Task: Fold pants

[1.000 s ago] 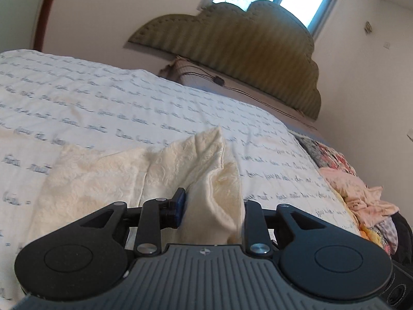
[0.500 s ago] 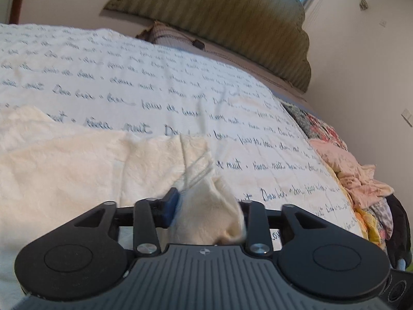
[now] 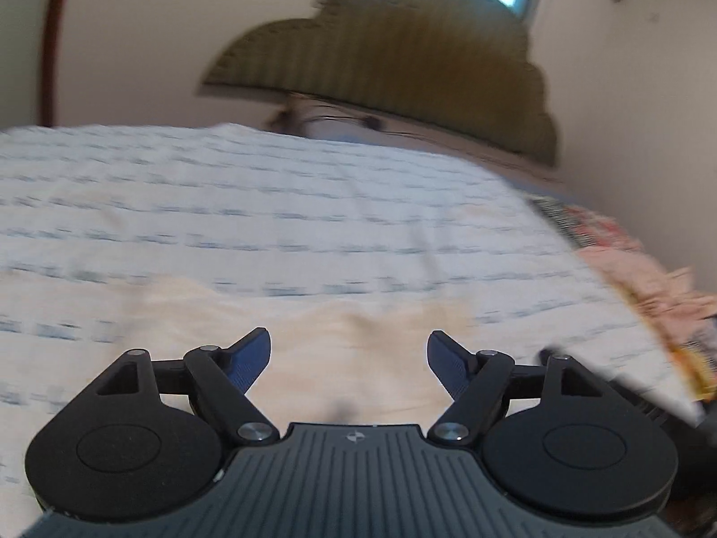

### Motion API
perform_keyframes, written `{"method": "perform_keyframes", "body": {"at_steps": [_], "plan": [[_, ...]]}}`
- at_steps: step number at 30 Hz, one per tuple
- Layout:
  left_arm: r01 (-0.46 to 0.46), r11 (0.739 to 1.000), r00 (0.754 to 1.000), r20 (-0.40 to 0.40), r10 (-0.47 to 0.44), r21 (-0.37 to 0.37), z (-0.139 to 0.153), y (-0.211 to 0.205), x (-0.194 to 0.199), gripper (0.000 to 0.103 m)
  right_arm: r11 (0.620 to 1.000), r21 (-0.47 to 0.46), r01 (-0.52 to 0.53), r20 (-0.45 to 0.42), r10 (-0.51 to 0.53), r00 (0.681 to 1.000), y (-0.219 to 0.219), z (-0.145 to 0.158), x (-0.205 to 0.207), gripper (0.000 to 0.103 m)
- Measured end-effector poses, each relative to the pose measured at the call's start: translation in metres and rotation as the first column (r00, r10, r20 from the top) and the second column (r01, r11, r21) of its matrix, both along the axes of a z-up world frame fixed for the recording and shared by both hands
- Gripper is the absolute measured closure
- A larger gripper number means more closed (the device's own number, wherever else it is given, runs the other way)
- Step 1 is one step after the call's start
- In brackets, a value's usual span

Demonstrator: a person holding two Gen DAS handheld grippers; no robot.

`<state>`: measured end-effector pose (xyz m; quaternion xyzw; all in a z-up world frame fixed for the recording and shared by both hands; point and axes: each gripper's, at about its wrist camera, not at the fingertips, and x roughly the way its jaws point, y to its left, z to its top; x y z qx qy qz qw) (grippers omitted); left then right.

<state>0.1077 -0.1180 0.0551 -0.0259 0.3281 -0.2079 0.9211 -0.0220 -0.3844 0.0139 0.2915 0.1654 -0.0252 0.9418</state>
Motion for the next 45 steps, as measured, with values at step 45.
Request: {"method": "perform_keyframes", "body": {"at_steps": [45], "plan": [[0.337, 0.846, 0.908, 0.093, -0.408, 0.413, -0.050, 0.104, -0.108, 0.017, 0.839, -0.445, -0.313, -0.229, 0.231, 0.946, 0.106, -0.018, -0.014, 0.050]]}}
